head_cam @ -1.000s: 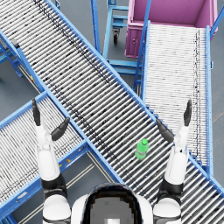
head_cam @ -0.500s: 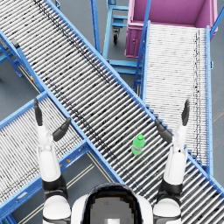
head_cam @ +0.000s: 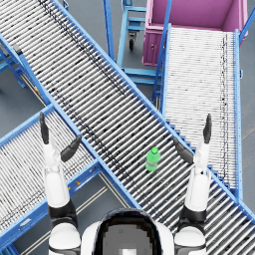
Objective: Pick up the oil and place it on the left assembly line, put the cola on the right, and keep Sprite still
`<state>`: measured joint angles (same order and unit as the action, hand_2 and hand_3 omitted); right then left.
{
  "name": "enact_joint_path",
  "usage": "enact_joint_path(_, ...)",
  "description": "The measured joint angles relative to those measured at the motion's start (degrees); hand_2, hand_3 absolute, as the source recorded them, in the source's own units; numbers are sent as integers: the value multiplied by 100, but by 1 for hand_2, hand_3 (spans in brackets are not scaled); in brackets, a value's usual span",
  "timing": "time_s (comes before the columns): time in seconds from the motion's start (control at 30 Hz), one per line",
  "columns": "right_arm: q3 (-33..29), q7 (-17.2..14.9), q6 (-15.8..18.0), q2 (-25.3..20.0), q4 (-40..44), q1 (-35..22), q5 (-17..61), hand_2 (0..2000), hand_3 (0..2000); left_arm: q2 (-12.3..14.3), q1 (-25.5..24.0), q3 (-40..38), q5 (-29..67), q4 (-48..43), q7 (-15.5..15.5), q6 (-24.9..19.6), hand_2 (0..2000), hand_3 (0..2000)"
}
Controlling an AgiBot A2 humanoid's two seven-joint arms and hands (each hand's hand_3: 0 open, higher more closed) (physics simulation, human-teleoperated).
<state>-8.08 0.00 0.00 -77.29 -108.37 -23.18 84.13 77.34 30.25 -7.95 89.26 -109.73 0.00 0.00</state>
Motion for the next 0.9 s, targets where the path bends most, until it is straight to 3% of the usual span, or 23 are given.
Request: enact_joint_path(0.9,-36,0,0,-30,13,-87,0,0,0,9,18,-3,0,-30,0,0,0,0)
